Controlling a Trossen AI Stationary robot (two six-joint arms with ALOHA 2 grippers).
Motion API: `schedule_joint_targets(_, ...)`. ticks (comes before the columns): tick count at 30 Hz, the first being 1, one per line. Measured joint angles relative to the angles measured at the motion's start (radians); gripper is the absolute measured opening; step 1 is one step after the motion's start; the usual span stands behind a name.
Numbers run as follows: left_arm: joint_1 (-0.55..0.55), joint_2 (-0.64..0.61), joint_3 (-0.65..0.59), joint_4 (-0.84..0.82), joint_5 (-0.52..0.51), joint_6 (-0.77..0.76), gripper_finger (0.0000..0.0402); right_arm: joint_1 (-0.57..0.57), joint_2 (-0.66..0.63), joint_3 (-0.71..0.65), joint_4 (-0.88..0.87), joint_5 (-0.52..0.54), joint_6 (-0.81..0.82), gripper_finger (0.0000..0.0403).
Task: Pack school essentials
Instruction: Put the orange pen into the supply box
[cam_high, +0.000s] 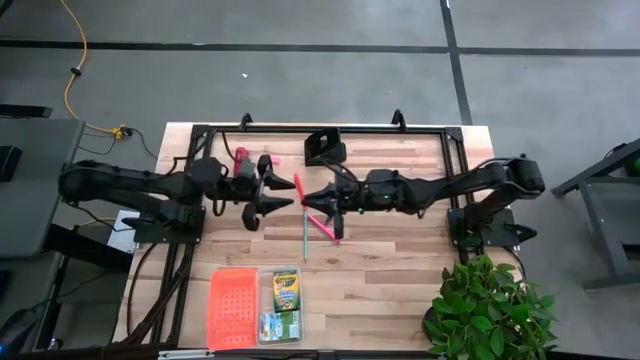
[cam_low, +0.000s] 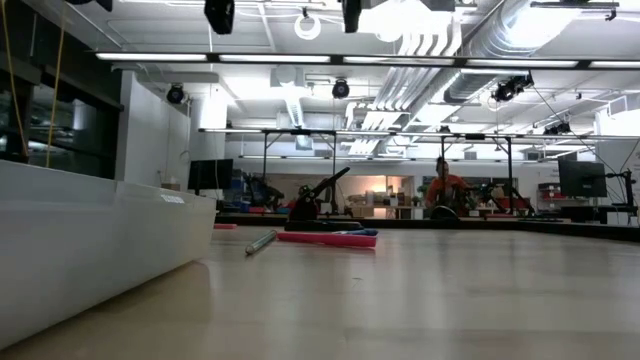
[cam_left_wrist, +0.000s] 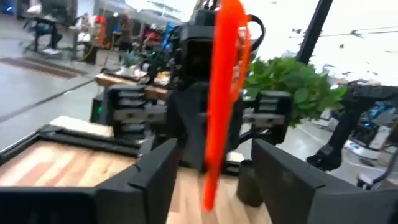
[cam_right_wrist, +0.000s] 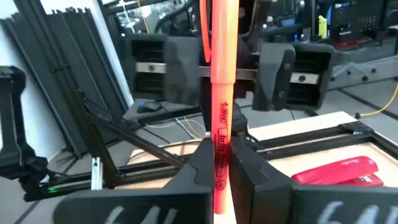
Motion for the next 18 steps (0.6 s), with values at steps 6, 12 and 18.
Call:
schedule_joint_targets(6,-0.037,0.029,0.000,0.135,-0.058,0.049,0.0215,-0.010,0.034,0.035,-0.013,-0.054,0.012,0.0001)
schedule_joint_targets(12,-0.041,0.043,0.000,0.138,-0.067,0.036,0.0208,-0.010,0.037,0.035,-0.008,-0.056,0.032,0.0001)
schedule_joint_targets(18,-0.041,0.078,0.000,0.146,-0.065,0.030,0.0198,-0.010,0.039,0.035,0.021,-0.068,0.032,0.0001)
